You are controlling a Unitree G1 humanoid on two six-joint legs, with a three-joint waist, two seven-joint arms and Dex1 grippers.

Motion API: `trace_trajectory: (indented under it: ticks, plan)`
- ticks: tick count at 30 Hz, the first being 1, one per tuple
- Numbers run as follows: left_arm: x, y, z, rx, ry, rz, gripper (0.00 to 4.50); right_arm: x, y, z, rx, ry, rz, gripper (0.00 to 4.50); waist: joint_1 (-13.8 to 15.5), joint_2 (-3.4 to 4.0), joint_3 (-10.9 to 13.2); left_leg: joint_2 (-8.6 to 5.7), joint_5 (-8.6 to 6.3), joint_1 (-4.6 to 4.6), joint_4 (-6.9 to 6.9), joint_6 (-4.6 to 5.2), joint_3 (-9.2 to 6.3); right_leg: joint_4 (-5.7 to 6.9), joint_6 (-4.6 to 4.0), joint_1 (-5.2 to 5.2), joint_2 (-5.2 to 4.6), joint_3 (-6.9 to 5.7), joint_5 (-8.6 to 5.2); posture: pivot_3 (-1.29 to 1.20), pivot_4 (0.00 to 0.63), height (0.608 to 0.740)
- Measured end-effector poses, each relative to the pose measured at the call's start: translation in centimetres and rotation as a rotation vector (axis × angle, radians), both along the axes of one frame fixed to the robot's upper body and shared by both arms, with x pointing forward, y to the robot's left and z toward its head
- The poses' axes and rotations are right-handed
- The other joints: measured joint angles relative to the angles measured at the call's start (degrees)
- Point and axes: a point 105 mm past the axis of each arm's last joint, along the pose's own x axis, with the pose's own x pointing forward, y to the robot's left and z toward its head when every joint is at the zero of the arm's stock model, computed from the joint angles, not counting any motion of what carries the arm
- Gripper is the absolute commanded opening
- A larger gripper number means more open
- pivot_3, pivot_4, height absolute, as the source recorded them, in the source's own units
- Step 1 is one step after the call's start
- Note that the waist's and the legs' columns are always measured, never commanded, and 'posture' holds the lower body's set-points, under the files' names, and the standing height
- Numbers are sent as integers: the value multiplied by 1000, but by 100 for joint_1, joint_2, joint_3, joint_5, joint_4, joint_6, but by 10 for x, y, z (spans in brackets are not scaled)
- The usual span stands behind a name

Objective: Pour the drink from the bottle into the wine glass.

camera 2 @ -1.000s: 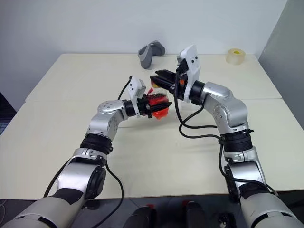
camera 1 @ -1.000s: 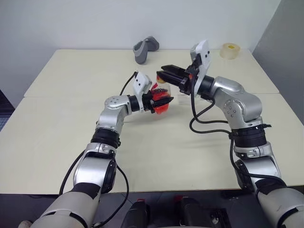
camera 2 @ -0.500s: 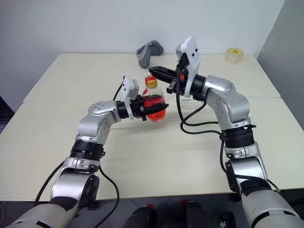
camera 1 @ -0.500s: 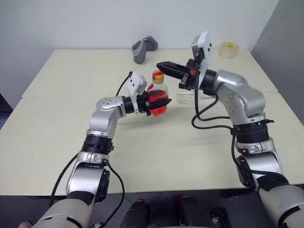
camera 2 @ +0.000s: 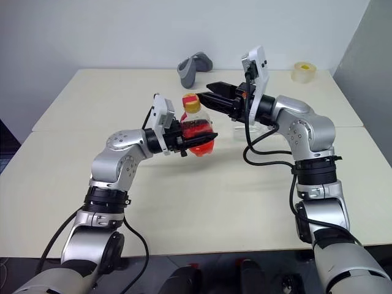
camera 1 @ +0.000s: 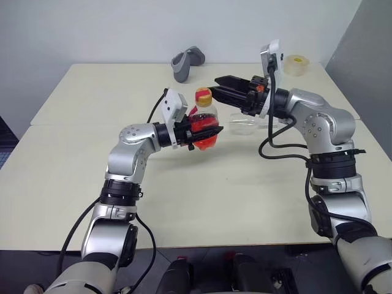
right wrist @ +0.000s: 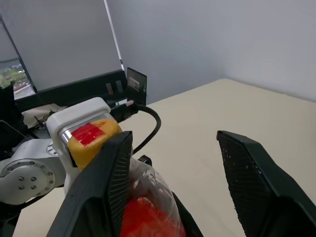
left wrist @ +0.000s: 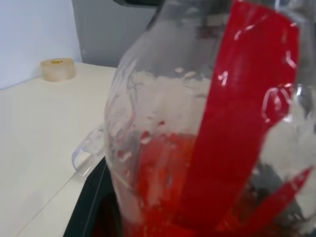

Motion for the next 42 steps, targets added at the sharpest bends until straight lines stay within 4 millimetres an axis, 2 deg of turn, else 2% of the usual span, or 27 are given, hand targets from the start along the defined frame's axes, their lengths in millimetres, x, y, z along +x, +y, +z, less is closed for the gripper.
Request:
trace_trajectory:
  ticks: [3,6,11,16,19,24,32,42]
  plan:
    - [1,4,-1,2,3,14,1921,-5,0,4,13,1,31,2951,-3,0,0,0,0,0,-1,0,0,0,0,0,0,0,0,0,150,740]
    - [4,5,-7,2,29,29,1921,-18,10,8,12,-26,103,2951,-8,0,0,0,0,0,0,0,-1,1,0,0,0,-1,0,0,150,740]
    - [9,10,-18,0,65,56,1921,-26,15,9,28,-32,137,2951,3,0,0,0,0,-1,4,0,-1,1,0,0,-1,-1,0,0,150,740]
    - [13,12,-24,-2,80,69,1921,-36,25,1,-16,-81,162,2951,1,0,0,0,0,-2,4,0,-1,1,0,-1,-1,-2,0,0,150,740]
    - [13,12,-23,-3,70,66,1921,-36,33,-7,-33,-99,164,2951,-2,0,0,0,0,-2,5,0,-1,3,0,-1,0,-2,0,0,150,740]
    - [11,8,-24,10,72,46,1921,-33,44,-8,1,-101,158,2951,-3,0,0,0,0,-2,9,-1,-2,4,0,-2,-1,-2,0,0,150,740]
    - [10,8,-24,13,72,35,1921,-20,36,0,32,-86,113,2951,-5,1,0,0,0,-2,9,-1,-2,5,0,-2,0,-2,0,0,150,740]
    - [14,6,-16,11,55,34,1921,-19,35,-1,30,-74,120,2951,-8,1,0,-1,0,-2,9,0,-1,6,0,-3,0,-1,0,0,150,740]
